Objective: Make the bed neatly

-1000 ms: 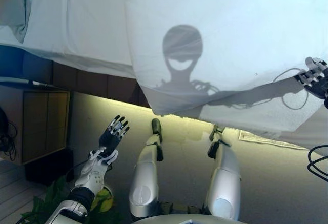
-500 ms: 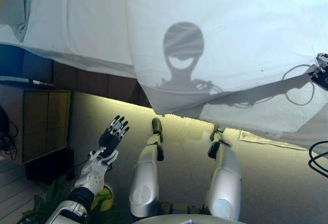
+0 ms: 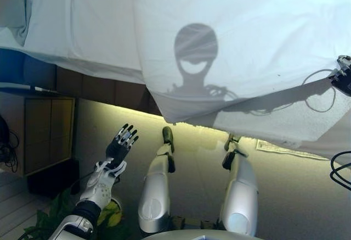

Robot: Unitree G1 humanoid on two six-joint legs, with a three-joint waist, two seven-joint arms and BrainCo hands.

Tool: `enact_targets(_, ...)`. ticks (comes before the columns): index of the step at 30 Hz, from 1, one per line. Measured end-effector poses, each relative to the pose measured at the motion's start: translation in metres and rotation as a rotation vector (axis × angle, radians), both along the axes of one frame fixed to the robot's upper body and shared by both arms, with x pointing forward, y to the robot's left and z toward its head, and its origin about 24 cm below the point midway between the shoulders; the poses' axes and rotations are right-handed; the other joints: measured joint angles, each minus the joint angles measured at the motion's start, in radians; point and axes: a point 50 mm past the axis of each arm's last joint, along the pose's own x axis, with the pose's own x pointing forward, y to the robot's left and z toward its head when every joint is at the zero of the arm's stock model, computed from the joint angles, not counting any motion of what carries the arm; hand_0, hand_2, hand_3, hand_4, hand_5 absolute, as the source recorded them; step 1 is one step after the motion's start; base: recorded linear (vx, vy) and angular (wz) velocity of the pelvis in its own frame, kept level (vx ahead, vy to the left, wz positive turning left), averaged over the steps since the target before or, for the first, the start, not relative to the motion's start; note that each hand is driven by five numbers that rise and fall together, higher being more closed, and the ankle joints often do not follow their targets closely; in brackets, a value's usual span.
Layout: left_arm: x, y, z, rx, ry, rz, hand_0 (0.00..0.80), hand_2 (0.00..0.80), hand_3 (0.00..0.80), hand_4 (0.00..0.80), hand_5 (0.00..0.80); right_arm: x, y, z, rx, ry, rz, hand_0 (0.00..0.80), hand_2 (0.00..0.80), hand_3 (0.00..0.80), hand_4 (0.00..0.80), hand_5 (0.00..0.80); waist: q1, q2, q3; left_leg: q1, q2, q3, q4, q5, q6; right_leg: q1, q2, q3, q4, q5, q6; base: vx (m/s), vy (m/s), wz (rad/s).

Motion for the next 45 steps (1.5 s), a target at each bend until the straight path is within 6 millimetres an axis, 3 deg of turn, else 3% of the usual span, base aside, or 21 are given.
enact_targets(12,0.012,-0.005,0.013,0.003,-0.046,-0.041,0.000,0.000,0.000,0.000,0.000,0.010,0.028,-0.034,-0.008,0.041,0.175,0.800,0.800,0.800,0.800,0.800,-0.007,-0.009,0.002,0.192,0.020,0.031,-0.103,0.021,0.001,0.211,0.047,-0.007,-0.172,0.069,0.009,-0.031,0.017,-0.08)
enact_targets(21,0.014,-0.006,0.009,0.046,0.020,-0.068,0.000,0.000,0.000,0.000,0.000,0.019,0.051,-0.055,0.023,0.070,0.261,0.800,0.800,0.800,0.800,0.800,-0.028,-0.072,-0.015,0.327,0.025,0.059,-0.184,0.033,-0.011,0.381,0.082,-0.027,-0.343,0.134,0.022,0.007,0.010,-0.05)
enact_targets(29,0.024,-0.014,0.011,0.030,0.081,-0.125,0.000,0.000,0.000,0.000,0.000,0.027,0.069,-0.065,0.037,0.107,0.301,0.800,0.800,0.800,0.800,0.800,-0.027,-0.115,-0.056,0.400,0.034,0.083,-0.217,0.033,-0.012,0.453,0.100,-0.032,-0.388,0.140,0.025,0.025,-0.027,-0.03)
enact_targets(34,0.030,-0.036,0.010,-0.019,0.162,-0.252,0.000,0.000,0.000,0.000,0.000,0.031,0.082,-0.078,0.033,0.178,0.310,0.800,0.800,0.800,0.800,0.800,-0.026,-0.136,-0.107,0.403,0.039,0.081,-0.218,0.033,-0.013,0.465,0.108,-0.033,-0.404,0.145,0.021,-0.029,-0.039,0.01)
enact_targets(39,0.018,-0.064,-0.006,-0.084,0.332,-0.424,0.000,0.000,0.000,0.000,0.000,0.034,0.094,-0.088,0.028,0.231,0.308,0.800,0.800,0.800,0.800,0.800,-0.028,-0.145,-0.129,0.397,0.038,0.082,-0.218,0.036,-0.017,0.465,0.110,-0.033,-0.419,0.155,0.018,-0.058,-0.042,-0.01)
enact_targets(45,0.000,-0.081,-0.022,-0.221,0.515,-0.498,0.000,0.000,0.000,0.000,0.000,0.039,0.111,-0.098,0.059,0.245,0.333,0.800,0.800,0.800,0.800,0.800,-0.032,-0.156,-0.135,0.395,0.053,0.084,-0.230,0.039,-0.022,0.457,0.130,-0.029,-0.430,0.161,0.011,-0.033,-0.080,-0.05)
